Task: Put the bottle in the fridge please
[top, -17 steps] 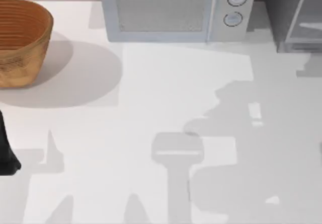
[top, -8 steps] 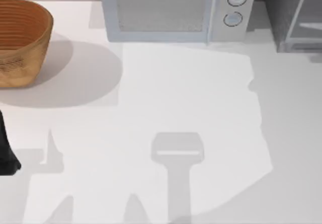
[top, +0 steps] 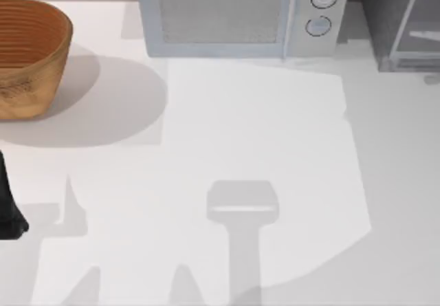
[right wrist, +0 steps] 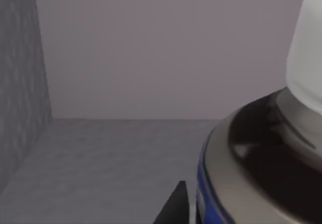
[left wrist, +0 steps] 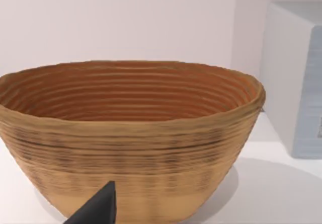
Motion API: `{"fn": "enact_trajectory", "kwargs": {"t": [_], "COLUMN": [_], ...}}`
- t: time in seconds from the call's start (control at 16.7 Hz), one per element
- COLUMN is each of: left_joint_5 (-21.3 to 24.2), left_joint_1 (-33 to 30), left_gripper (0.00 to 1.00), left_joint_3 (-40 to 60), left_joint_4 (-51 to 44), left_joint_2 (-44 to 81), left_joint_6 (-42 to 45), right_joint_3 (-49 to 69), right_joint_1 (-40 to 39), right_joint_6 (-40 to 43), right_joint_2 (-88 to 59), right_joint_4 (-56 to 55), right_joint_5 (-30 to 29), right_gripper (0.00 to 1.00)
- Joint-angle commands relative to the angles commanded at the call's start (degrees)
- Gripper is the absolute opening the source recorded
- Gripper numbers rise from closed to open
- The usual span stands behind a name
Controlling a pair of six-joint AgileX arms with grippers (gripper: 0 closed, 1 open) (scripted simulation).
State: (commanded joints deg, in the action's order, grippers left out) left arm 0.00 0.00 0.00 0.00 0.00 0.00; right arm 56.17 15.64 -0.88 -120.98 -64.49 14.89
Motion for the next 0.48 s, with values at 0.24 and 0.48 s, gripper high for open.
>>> {"fn": "enact_trajectory", "kwargs": {"t": [0.24,0.48], "left_joint_5": [0.0,0.0], "left_joint_1": [0.0,0.0], "left_gripper": [1.00,1.00], "left_joint_3": [0.0,0.0], "left_joint_4": [0.0,0.0], "left_joint_2": [0.0,0.0], "left_joint_6": [0.0,0.0], "right_joint_3": [6.6,20.1], "right_joint_1": [-0.5,-1.8], "right_joint_6": [0.1,0.1], "right_joint_2": [-4.1,-10.6], "right_joint_4": [3.0,8.8], "right_joint_5": [-0.7,-1.9], "right_gripper": [0.01,0.01]}}
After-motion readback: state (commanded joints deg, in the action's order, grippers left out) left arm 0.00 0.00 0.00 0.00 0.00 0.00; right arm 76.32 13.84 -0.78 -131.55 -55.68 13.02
